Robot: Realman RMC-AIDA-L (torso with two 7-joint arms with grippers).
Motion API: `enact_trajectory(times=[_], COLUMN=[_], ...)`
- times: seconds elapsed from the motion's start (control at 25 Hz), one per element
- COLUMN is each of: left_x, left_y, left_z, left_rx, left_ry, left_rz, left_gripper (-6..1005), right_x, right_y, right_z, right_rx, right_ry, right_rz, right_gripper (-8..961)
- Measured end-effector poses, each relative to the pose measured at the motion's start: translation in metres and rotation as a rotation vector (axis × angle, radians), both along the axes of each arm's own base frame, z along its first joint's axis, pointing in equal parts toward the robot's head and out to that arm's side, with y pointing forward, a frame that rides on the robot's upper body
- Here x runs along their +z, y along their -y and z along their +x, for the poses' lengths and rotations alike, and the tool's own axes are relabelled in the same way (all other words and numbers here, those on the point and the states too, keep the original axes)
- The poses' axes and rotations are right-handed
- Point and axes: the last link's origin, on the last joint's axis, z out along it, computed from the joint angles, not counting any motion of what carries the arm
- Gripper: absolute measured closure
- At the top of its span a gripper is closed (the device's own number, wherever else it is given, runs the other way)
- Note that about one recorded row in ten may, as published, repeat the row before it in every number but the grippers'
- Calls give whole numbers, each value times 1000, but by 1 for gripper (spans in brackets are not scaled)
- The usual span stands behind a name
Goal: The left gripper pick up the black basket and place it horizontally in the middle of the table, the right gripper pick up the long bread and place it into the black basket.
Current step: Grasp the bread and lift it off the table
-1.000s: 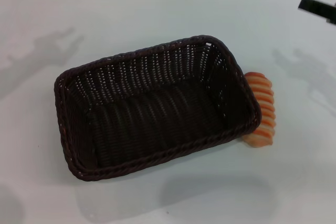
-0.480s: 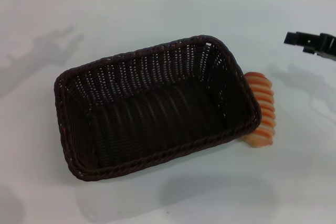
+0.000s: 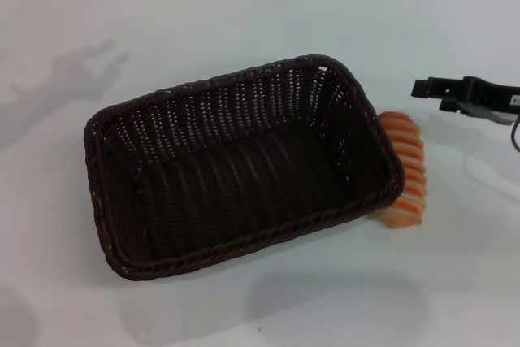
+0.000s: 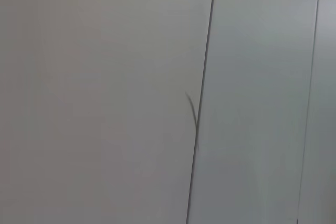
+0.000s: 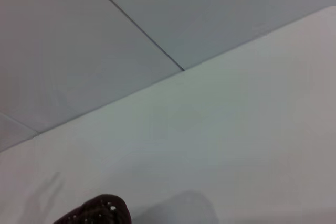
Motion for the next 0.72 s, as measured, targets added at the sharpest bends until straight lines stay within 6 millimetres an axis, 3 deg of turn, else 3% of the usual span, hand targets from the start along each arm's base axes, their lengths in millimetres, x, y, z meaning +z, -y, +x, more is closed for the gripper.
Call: enact_trajectory(times=[0.72], left_x=[0], left_y=[1], left_z=[0], left_rx=[-7], left_ry=[-7], left_rz=[6], left_gripper=[638], right_x=[-18], right_y=[6], right_z=[15], right_rx=[-53], right_ry=[-8], right_rz=[-45], right_gripper=[281])
